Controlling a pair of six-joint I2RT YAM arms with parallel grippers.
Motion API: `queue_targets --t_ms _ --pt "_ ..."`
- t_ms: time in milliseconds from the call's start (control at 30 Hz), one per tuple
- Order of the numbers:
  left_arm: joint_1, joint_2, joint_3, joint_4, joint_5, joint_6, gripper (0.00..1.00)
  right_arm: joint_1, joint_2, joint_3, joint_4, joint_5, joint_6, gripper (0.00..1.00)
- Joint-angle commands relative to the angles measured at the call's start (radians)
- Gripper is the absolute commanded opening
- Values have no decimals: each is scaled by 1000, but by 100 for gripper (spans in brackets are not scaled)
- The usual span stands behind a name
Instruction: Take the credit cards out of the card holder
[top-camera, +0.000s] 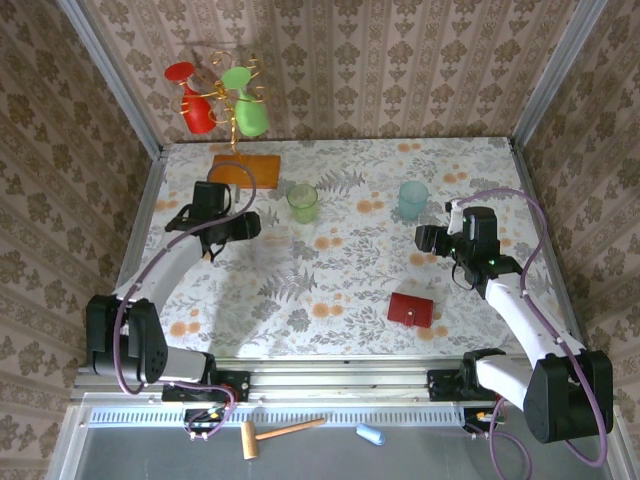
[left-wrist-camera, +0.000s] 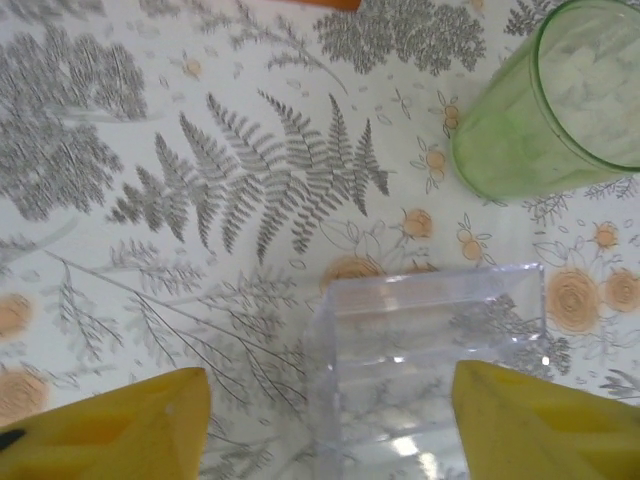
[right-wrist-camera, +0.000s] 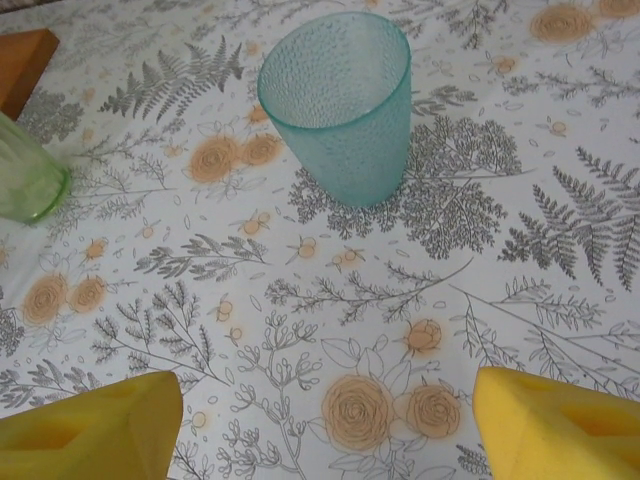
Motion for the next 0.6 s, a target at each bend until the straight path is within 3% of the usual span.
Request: queue_targets --t_ms 0,200,567 --pt "-10 29 57 -107 33 -41 57 7 -7 25 -41 -4 11 77" --pt "-13 85 110 -163 6 -28 45 7 -11 29 -49 -6 5 77" --pt "-8 186 157 -187 36 -7 37 7 -2 38 -62 2 -1 77"
